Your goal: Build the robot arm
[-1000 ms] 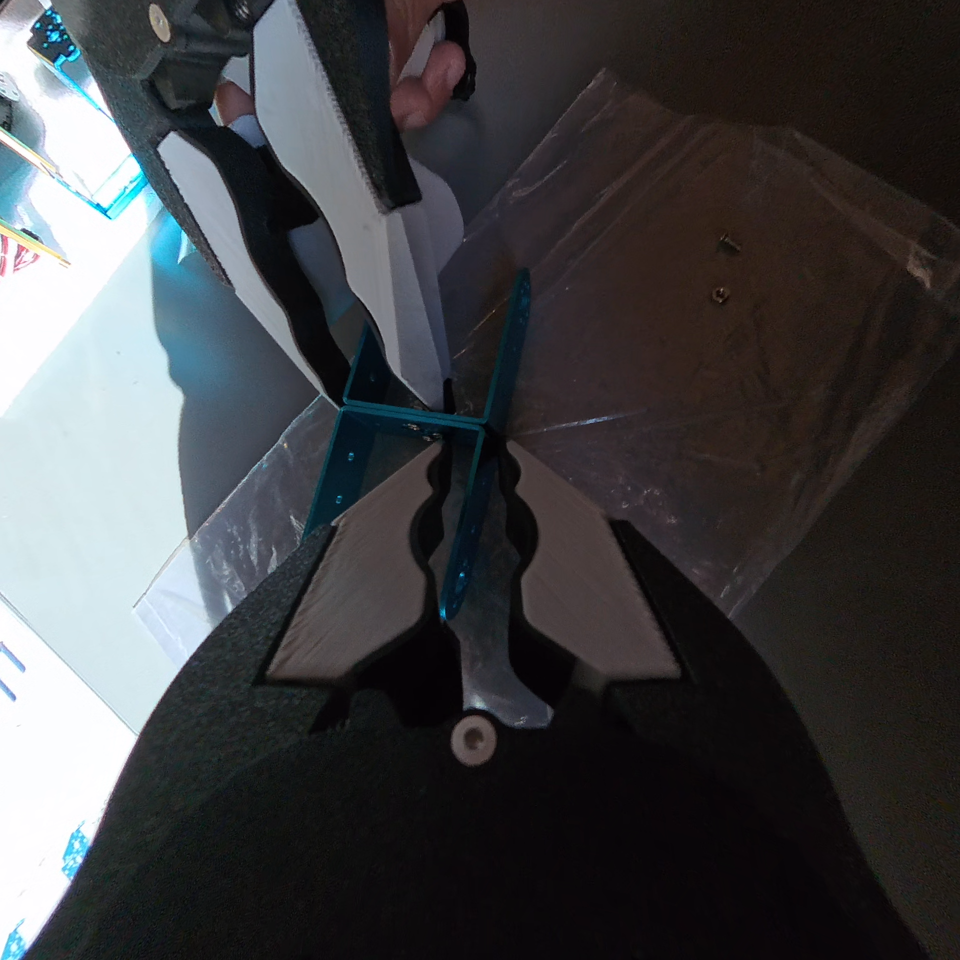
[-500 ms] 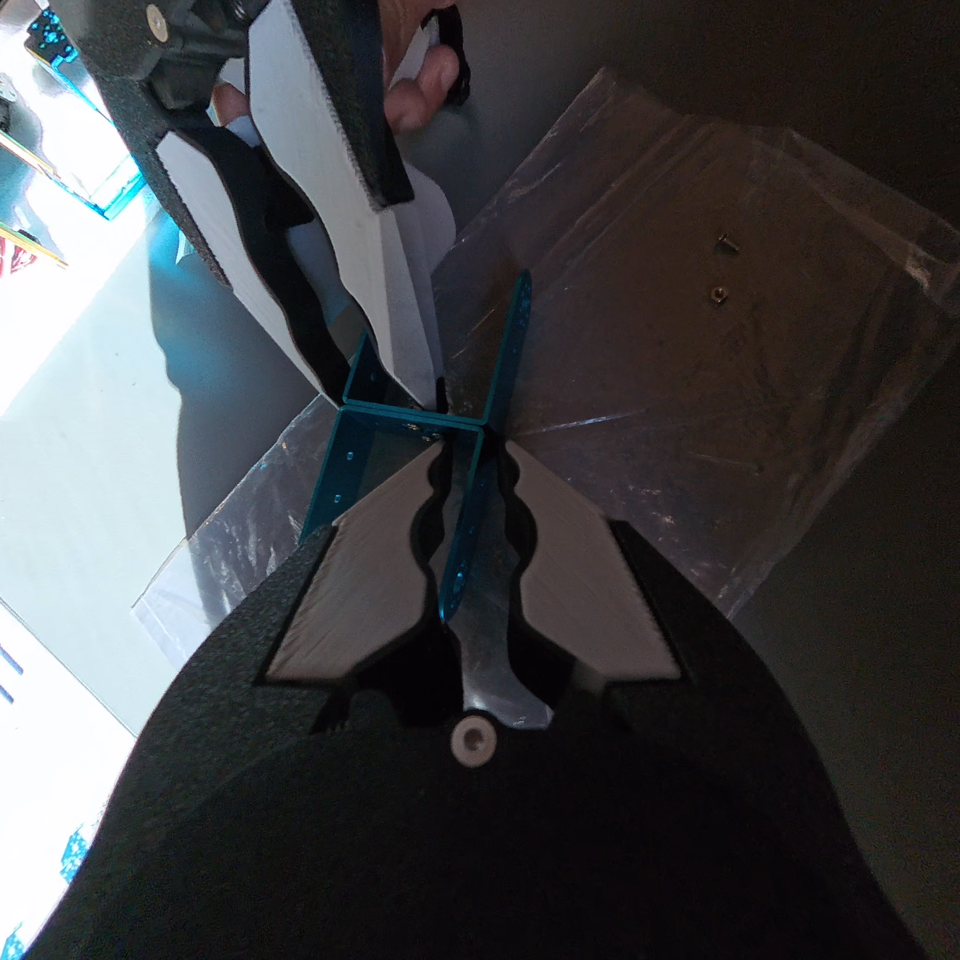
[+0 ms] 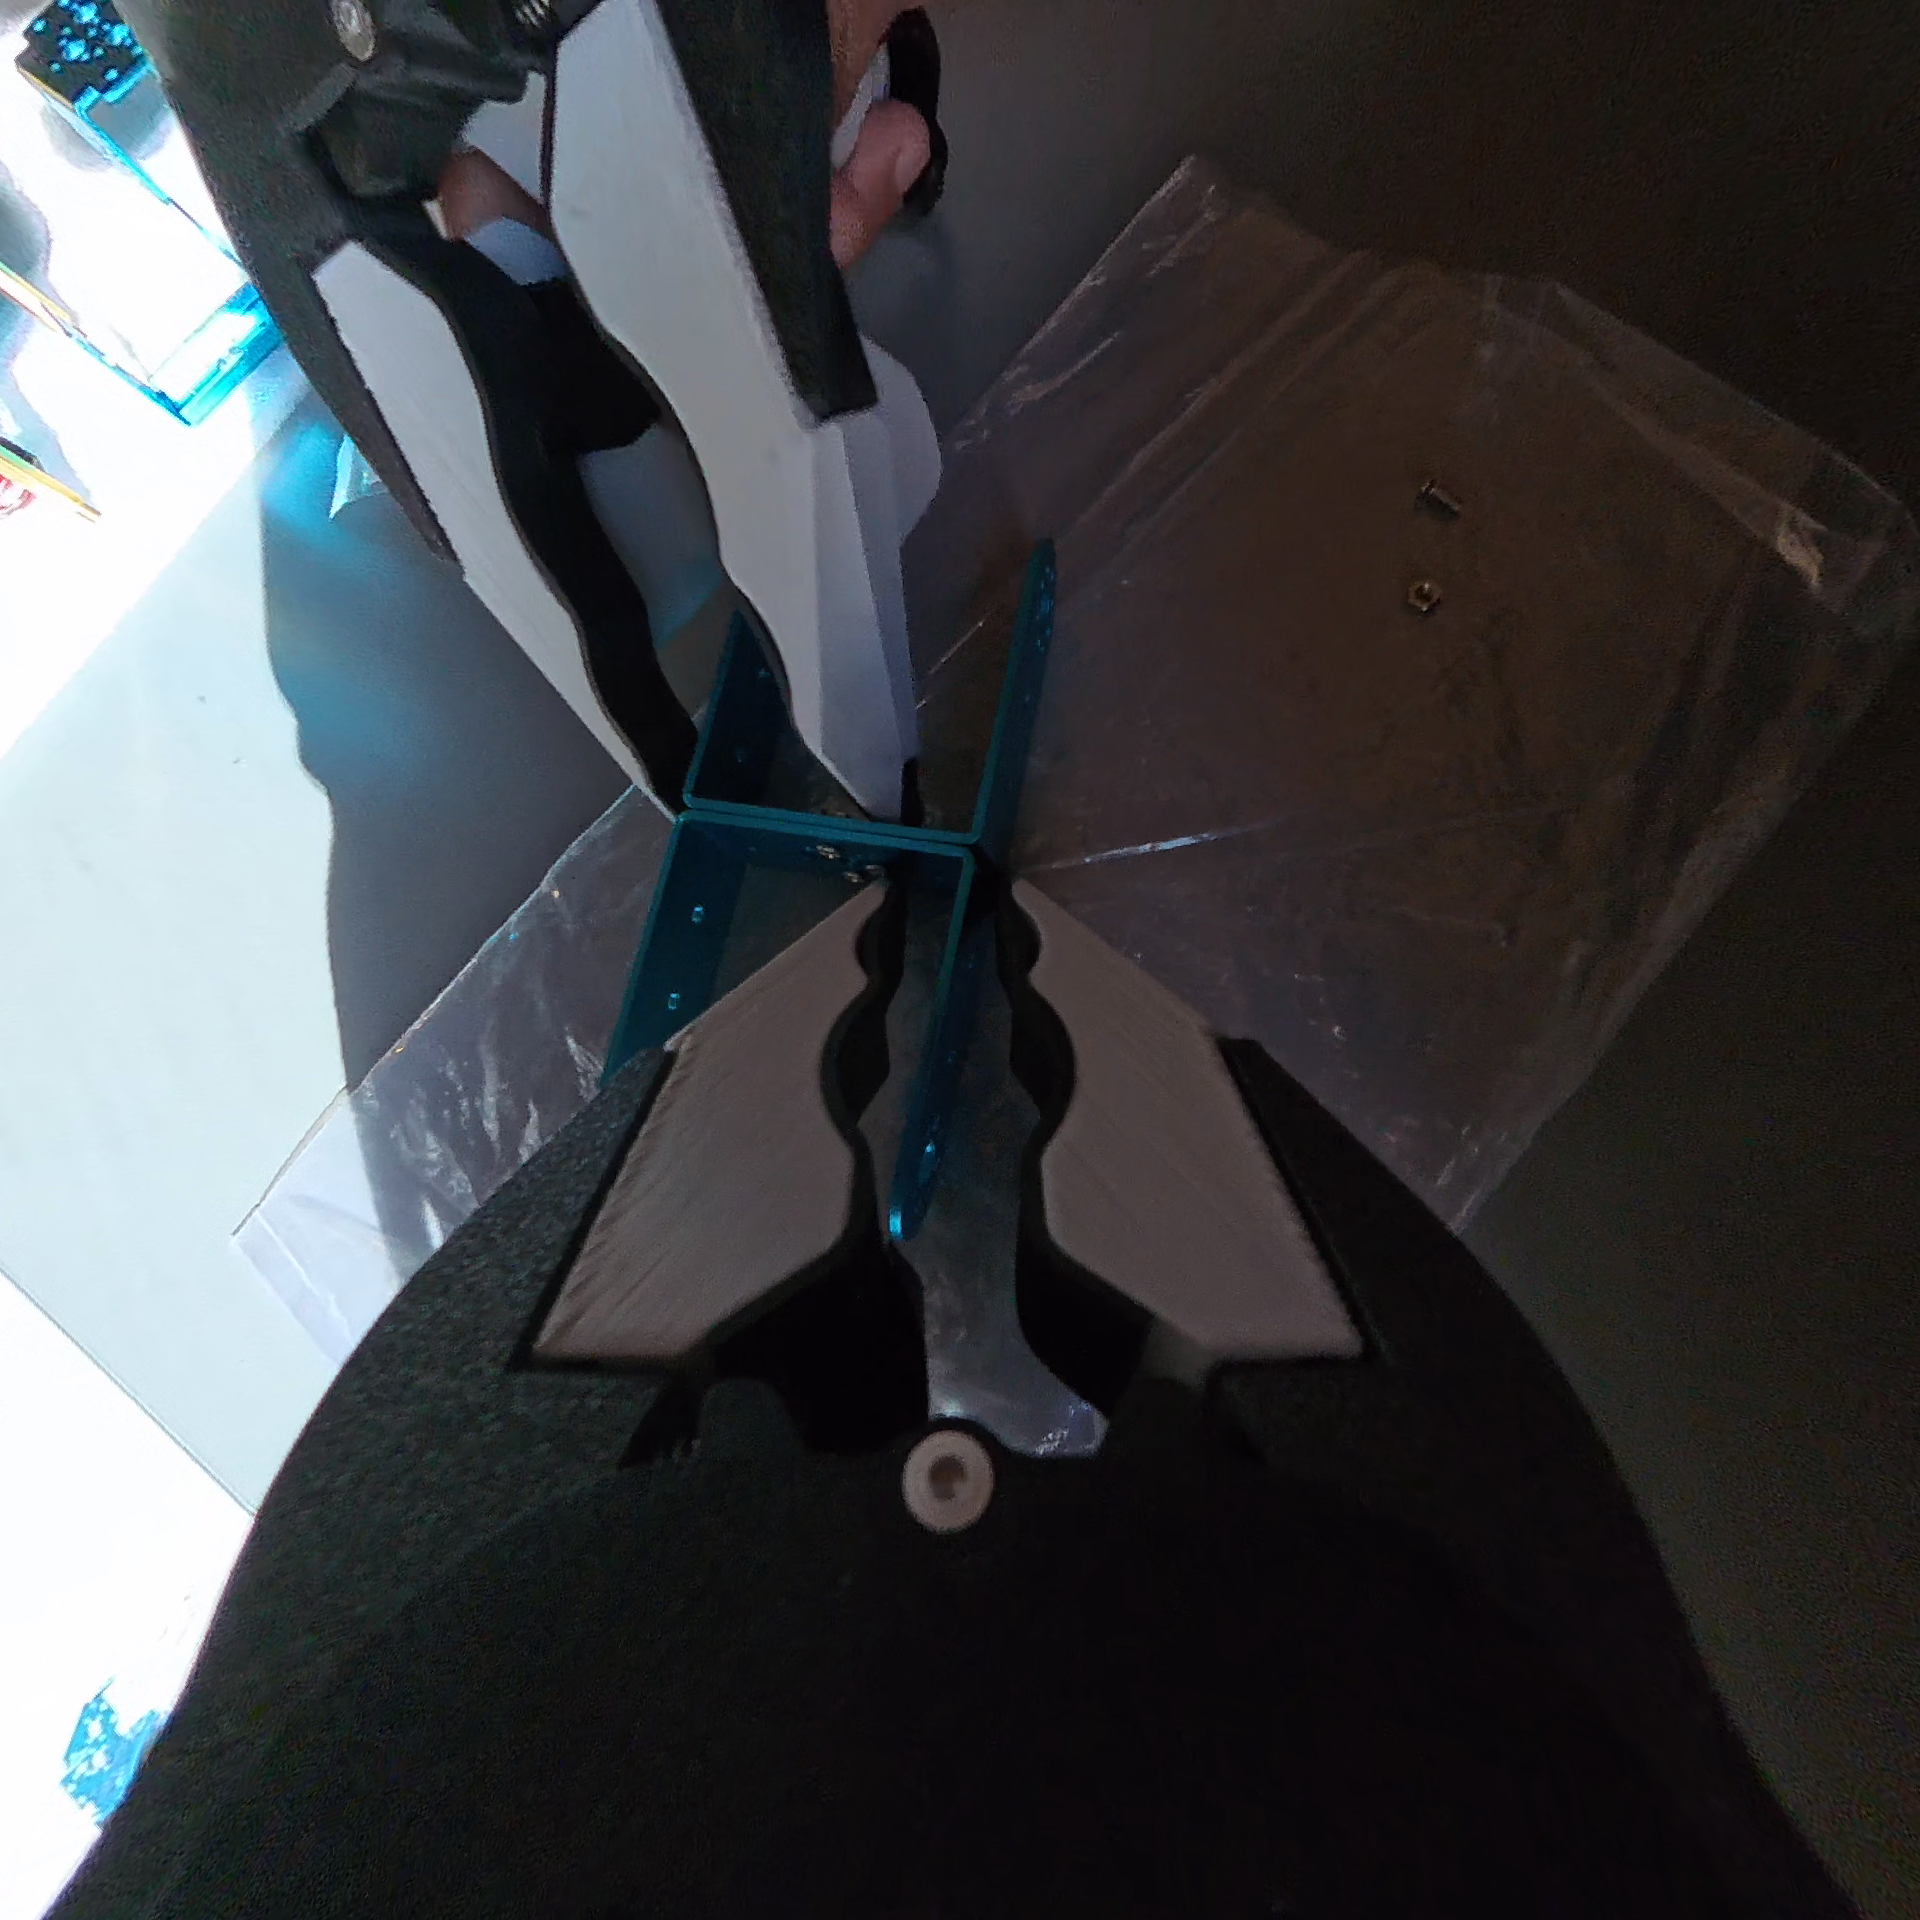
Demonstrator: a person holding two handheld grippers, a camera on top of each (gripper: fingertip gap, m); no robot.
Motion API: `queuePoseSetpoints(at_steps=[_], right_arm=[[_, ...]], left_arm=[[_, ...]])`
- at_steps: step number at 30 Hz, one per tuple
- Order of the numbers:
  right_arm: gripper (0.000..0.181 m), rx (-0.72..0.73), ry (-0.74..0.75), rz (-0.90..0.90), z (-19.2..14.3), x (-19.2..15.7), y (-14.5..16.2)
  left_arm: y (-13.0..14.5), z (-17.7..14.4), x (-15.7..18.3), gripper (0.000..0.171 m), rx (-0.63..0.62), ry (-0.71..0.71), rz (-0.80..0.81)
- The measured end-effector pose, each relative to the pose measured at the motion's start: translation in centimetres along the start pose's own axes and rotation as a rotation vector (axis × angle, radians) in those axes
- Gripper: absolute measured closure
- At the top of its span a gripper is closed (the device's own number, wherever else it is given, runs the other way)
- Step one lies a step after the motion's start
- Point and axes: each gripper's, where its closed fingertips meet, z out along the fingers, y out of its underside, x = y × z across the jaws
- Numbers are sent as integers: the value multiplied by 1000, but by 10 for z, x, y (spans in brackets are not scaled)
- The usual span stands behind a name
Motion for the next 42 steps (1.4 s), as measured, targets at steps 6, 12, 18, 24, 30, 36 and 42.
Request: queuePoseSetpoints(at_steps=[6, 12, 18, 24, 30, 36, 42], right_arm=[[148, 17, -37, 46, -1, 1, -1], [147, 50, -44, 48, -1, 1, -1], [140, 25, 19, -27, 1, -1, 0], [145, 2, 12, -2, 1, 1, 0], [149, 39, -56, 68, -1, 1, -1], [143, 50, -23, 9, 0, -2, 0], [140, 10, 9, -17, 1, -2, 1]], left_arm=[[0, -1, 0, 156, 1, -2, 1], [1, -1, 1, 157, 5, 6, -5], [0, 0, 1, 156, 5, 16, -15], [0, 0, 1, 156, 1, 10, -6], [1, -1, 1, 156, 3, 8, -9], [-1, 0, 2, 156, 1, 13, -3], [-1, 0, 2, 156, -6, 12, 1]])
